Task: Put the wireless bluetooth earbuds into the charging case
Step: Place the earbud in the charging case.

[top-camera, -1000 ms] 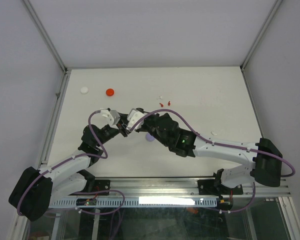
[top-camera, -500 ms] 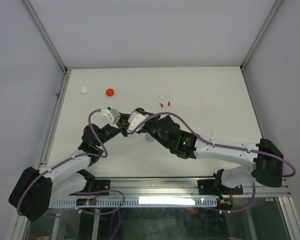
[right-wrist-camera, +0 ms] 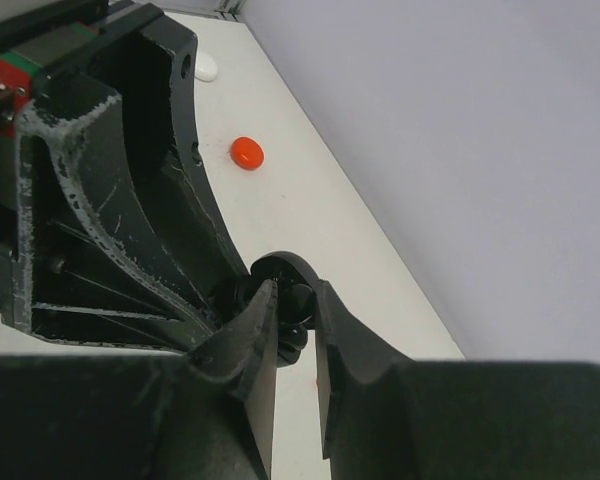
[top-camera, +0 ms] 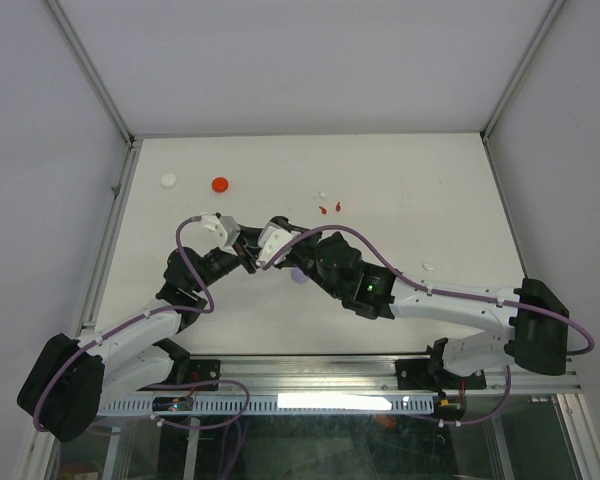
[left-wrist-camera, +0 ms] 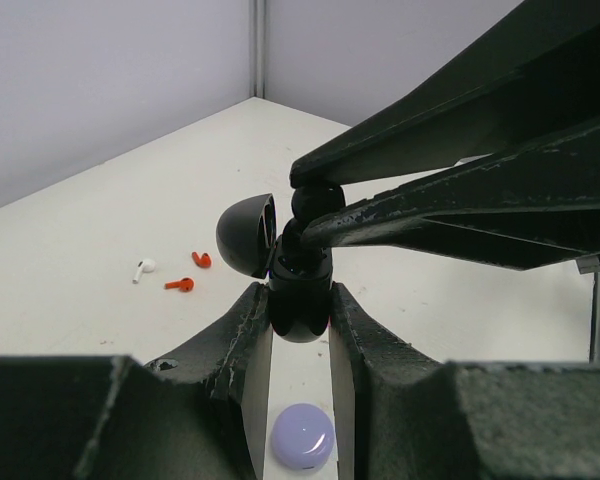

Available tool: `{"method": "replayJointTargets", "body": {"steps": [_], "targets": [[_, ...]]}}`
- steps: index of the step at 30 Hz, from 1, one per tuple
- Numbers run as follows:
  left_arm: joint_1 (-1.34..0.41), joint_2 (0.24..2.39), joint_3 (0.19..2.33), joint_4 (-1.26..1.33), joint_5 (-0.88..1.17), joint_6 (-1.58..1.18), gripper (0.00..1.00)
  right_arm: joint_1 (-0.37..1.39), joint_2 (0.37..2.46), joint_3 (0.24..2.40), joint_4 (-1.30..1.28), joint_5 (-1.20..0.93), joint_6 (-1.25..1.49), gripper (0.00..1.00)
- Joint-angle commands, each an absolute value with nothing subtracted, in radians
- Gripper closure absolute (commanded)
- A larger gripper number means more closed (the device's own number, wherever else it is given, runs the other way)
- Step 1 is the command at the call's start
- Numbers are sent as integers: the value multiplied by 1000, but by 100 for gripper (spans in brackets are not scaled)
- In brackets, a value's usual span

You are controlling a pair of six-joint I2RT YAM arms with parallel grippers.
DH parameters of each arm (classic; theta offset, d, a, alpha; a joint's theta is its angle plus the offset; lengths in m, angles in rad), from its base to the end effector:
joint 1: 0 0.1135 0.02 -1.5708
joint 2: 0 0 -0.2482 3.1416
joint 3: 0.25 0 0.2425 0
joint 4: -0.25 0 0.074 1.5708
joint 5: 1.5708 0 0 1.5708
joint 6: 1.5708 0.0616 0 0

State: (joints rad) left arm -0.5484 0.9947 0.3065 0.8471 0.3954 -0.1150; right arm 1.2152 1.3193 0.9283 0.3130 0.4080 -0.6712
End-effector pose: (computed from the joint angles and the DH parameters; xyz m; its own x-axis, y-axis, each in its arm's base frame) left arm 0.1870 -0.1420 0.2394 0.0417 -0.1496 -0.9879 0.8158 0.5759 -0.0527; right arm 0.1373 0.2994 0.3096 0.4283 -0.4866 -0.7615 -0.5829 0.4952 -0.6442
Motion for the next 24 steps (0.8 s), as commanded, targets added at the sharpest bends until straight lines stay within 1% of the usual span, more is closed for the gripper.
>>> {"method": "replayJointTargets", "body": {"steps": [1,8,16,20,24], "targets": [[-541,990,362,904,362,-138,100,1230,1292,926,311,376,-620,87],[-541,989,361,909,351,-146,100,1233,1281,934,284,345,-573,87],[-541,989,351,933,351,-143,100,1232,1311,963,260,355,-509,83],[-541,989,348,939,359,-132,100,1232,1327,979,255,377,-483,79],[-541,991,347,943,366,-126,100,1231,1318,993,250,381,-468,71]]}}
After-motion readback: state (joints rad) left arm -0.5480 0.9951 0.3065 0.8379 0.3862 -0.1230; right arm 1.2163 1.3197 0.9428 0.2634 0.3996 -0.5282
